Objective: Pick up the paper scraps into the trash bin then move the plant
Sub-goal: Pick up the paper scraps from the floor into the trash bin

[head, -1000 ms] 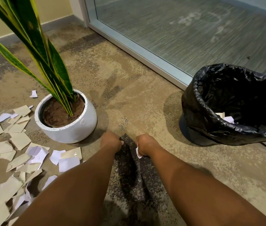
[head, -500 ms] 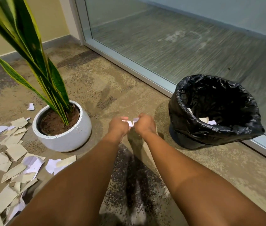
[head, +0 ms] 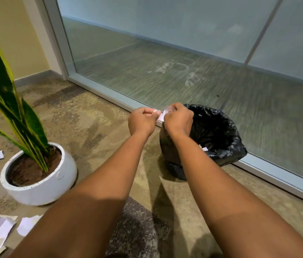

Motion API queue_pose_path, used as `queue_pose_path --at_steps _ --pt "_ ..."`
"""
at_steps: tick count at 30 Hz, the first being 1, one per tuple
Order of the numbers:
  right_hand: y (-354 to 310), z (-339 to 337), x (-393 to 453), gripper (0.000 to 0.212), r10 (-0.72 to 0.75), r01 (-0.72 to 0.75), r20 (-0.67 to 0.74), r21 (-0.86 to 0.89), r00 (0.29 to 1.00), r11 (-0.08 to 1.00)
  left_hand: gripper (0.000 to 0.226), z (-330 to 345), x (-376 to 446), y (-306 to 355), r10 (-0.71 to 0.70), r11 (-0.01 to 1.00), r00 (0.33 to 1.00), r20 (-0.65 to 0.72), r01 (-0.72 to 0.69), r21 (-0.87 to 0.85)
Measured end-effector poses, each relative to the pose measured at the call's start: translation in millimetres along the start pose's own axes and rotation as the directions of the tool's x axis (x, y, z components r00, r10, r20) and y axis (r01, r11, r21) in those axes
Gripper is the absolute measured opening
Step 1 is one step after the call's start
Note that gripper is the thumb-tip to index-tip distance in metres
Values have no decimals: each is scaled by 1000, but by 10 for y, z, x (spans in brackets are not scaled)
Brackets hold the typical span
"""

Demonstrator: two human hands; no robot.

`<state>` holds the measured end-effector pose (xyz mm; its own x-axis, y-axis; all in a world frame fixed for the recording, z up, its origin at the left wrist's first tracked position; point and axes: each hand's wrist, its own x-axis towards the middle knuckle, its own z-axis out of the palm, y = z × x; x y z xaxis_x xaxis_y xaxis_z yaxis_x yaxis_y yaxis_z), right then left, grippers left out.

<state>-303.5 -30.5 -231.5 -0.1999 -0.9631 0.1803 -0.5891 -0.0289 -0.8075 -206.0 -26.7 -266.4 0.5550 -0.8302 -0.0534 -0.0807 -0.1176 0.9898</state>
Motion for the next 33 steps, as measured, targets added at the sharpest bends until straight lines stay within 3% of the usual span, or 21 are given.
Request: queue_pose_path --at_steps 4,6,8,11,15,20,24,29,33 --pt "188 -297 136 21 87 -88 -51 -26 995 996 2 361 -61 130 24 995 984 176 -40 90" --pt "314 -378 168 24 150 -153 -34 -103 988 983 24 483 -96 154 18 973 956 293 -85 215" --pt "408 -423 166 27 219 -215 2 -182 976 959 41 531 -129 173 2 949 948 318 -102 299" --pt "462 -424 132 29 268 -249 39 -265 963 932 42 536 -110 134 -2 957 959 284 -81 279" --pt "370 -291 107 28 111 -104 23 -219 993 970 21 390 -80 78 -15 996 973 228 -4 84" --pt "79 111 -78 17 -183 175 134 69 974 982 10 -75 33 -251 -93 993 992 81 99 -70" --pt "-19 497 -406 8 -284 263 334 110 899 959 4 -582 -60 -604 -175 984 984 -33 175 -19" --pt "153 972 -820 14 -153 255 685 -49 712 966 7 -1306 -292 -1126 -281 941 960 3 275 199" --pt "272 1280 -1191 21 -83 283 823 -98 562 954 13 -1842 -545 -1423 -300 887 954 0 279 369"
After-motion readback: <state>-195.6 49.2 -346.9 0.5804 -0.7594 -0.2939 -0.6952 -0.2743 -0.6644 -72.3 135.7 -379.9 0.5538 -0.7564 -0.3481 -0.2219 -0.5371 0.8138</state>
